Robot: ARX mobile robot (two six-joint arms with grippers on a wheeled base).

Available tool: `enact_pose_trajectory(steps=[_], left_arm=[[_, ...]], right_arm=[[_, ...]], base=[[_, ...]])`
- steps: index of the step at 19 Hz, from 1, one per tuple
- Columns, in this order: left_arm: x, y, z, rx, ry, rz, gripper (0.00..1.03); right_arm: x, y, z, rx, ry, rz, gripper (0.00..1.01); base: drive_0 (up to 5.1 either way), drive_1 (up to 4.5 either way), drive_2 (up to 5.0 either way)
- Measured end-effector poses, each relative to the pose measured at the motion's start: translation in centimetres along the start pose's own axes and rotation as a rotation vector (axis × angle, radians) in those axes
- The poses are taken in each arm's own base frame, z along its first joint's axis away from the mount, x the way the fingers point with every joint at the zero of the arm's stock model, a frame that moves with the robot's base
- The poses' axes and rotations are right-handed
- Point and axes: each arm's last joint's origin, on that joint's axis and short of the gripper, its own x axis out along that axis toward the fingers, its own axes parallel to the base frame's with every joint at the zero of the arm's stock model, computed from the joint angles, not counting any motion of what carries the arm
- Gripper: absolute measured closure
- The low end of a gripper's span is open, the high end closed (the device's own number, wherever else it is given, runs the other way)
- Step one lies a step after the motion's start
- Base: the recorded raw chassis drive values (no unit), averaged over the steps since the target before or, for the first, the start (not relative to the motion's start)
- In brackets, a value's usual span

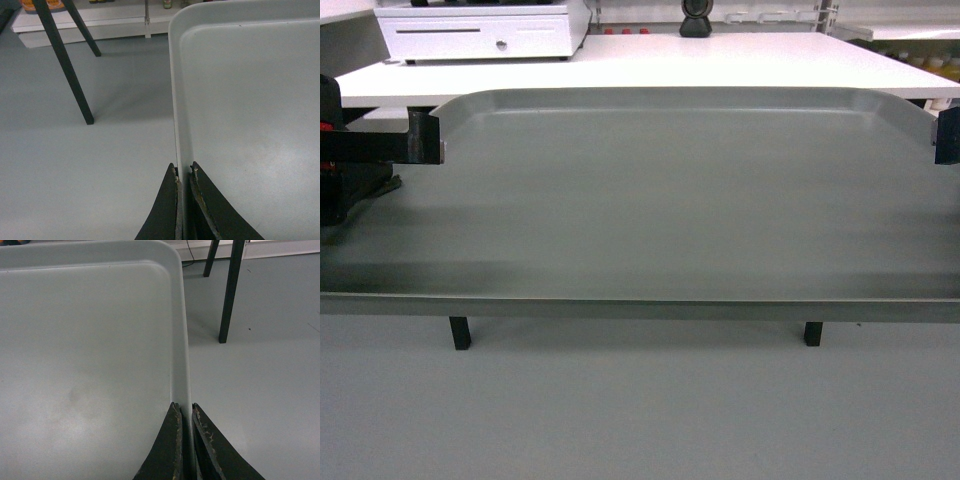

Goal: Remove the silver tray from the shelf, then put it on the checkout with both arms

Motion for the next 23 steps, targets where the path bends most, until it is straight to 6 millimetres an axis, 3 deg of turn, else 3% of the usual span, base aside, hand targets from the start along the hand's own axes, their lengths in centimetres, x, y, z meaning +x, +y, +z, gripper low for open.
enact_pose_trajectory(steps=[8, 23], left_arm=[[0.00, 0.00, 0.01, 0.000, -0.001, 0.000, 0.99], [-0.06, 0.01, 0.05, -0.001, -0.003, 0.000, 0.99]], right_arm=[[0.00, 0.00, 0.00, 0.000, 0.000, 0.000, 0.98], [-0.10, -0.01, 0.07, 0.001, -0.005, 0.001, 0.98]], base=[[0.0, 0.00, 0.0], [0.0, 4.31, -4.3]])
